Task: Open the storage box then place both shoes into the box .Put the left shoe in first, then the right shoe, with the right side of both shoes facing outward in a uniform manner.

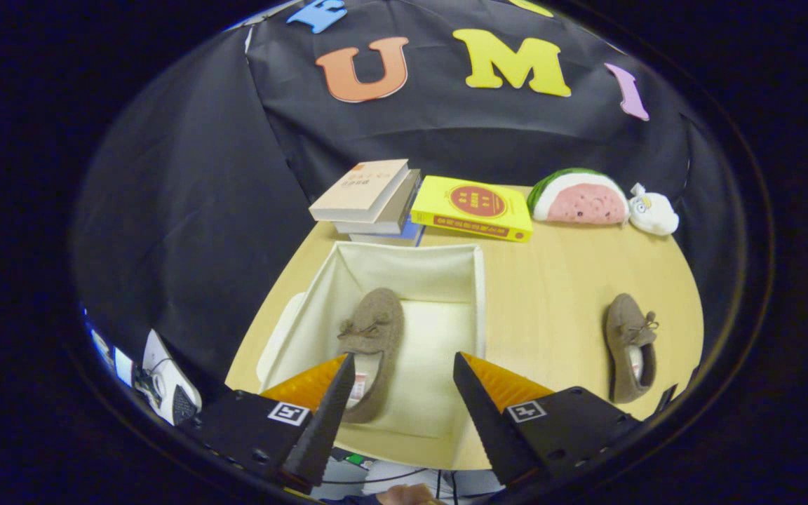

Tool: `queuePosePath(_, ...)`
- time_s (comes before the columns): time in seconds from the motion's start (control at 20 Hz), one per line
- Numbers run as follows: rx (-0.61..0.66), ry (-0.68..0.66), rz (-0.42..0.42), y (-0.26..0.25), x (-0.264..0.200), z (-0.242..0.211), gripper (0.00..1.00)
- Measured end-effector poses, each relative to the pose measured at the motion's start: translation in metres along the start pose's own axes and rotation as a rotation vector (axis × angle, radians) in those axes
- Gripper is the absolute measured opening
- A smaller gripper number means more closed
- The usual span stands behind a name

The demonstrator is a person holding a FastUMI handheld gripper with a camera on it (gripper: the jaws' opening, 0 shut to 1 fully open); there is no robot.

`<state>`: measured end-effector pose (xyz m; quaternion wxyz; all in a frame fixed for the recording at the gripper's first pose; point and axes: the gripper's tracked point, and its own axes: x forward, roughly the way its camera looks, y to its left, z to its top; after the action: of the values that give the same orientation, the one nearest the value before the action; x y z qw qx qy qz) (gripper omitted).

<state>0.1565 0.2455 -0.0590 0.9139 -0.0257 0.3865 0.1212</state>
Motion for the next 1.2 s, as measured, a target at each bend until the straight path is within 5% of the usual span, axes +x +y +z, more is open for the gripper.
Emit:
queuePosePath(0.55,0.011,0.035,-0.178,-0.192,-0.055,-0.02,0.93)
queuePosePath(1.2,0.119,0.269,-0.276,-0.364,0.011,-0.081,0.92)
